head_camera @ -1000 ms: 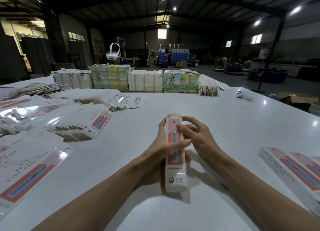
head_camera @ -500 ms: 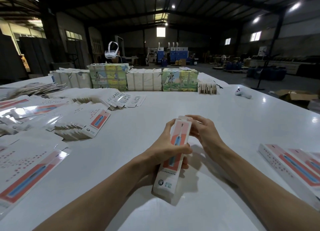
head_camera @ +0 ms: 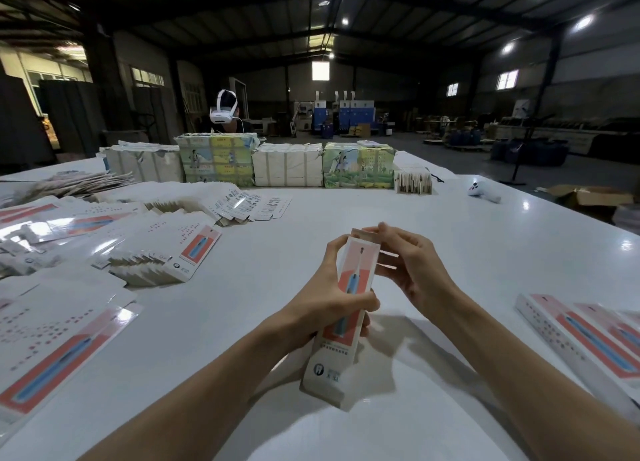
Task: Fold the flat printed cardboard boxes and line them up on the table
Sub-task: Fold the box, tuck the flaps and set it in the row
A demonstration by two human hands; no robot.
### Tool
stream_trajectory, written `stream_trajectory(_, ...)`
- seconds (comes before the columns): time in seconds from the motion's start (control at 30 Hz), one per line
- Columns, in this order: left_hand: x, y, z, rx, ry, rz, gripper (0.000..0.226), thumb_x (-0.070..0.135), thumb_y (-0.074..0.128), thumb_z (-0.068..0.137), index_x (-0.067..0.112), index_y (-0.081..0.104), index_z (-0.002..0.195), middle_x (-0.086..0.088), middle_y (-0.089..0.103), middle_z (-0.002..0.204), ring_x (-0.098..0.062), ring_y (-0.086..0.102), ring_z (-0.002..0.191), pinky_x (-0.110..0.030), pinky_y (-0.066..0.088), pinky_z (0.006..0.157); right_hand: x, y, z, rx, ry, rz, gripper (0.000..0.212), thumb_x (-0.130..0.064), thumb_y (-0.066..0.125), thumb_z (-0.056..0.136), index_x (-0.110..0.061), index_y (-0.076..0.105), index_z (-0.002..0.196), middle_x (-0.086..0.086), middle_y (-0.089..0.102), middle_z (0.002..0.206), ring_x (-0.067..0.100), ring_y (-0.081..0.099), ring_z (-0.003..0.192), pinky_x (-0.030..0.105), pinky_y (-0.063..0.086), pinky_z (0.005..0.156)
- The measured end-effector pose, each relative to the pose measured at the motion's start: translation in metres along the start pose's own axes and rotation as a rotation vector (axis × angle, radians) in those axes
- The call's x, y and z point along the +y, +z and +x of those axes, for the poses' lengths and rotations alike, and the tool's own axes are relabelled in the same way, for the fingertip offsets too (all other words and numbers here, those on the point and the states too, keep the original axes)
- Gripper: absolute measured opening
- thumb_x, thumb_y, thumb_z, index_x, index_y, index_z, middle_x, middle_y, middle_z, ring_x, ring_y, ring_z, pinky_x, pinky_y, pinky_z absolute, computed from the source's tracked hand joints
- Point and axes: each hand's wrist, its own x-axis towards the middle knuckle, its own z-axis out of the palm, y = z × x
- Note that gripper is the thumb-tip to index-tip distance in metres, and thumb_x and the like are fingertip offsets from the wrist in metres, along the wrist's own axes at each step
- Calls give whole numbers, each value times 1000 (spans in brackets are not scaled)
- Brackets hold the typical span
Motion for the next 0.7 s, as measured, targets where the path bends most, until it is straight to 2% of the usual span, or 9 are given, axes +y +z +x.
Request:
stream_trajectory(0.1, -4, 0, 2, 12, 34, 8, 101, 29, 87, 75, 66, 21, 141, -12, 57, 117, -25, 76, 77, -33, 63, 64, -2, -2, 0, 22, 49, 79, 20, -19, 64, 103, -13, 83, 106, 14, 78, 113, 28, 77, 101, 36, 63, 76)
stream_trajectory(0.17, -8, -1, 3, 43, 54, 53, 108, 31, 89, 72, 68, 15, 143, -4, 55, 115, -18, 77, 81, -28, 62, 63, -2, -3, 1, 56, 83, 127, 18, -11, 65, 101, -10, 83, 101, 17, 78, 108, 28, 77, 96, 35, 63, 72)
stream_trajectory(0.33, -8, -1, 3, 73, 104, 120, 114, 39, 89, 70, 70, 10, 146, 17, 47, 118, 2, 70, 96, -17, 59, 61, -1, -4, 0, 51, 110, 153, 19, -7, 64, 100, -7, 83, 100, 18, 78, 104, 26, 77, 93, 36, 63, 73)
stream_trajectory(0.47, -4, -1, 2, 74, 111, 119, 112, 41, 88, 69, 76, 10, 142, 26, 42, 121, -19, 70, 98, -14, 58, 63, -2, -3, 0, 48, 115, 150, 20, -9, 63, 100, -8, 83, 101, 17, 78, 106, 25, 78, 95, 37, 63, 76)
stream_trajectory(0.53, -2, -1, 1, 49, 112, 88, 111, 36, 88, 71, 77, 12, 142, 24, 42, 123, -17, 71, 99, -17, 59, 64, -4, -3, 0, 42, 114, 144, 21, -9, 62, 100, -9, 83, 102, 17, 78, 107, 27, 77, 99, 38, 62, 78)
stream_trajectory(0.63, 0, 1, 0, 23, 107, 27, 109, 25, 88, 76, 74, 17, 143, 12, 46, 126, -9, 73, 96, -27, 62, 64, -6, -3, -1, 42, 117, 135, 21, -11, 62, 100, -9, 83, 103, 17, 78, 109, 32, 74, 107, 40, 63, 81)
stream_trajectory(0.7, 1, 2, -1, 25, 101, 23, 106, 23, 87, 78, 73, 20, 143, 4, 49, 127, -14, 75, 92, -30, 63, 65, -8, -3, -1, 29, 116, 138, 22, -12, 62, 100, -9, 83, 106, 16, 77, 112, 33, 73, 111, 39, 63, 82)
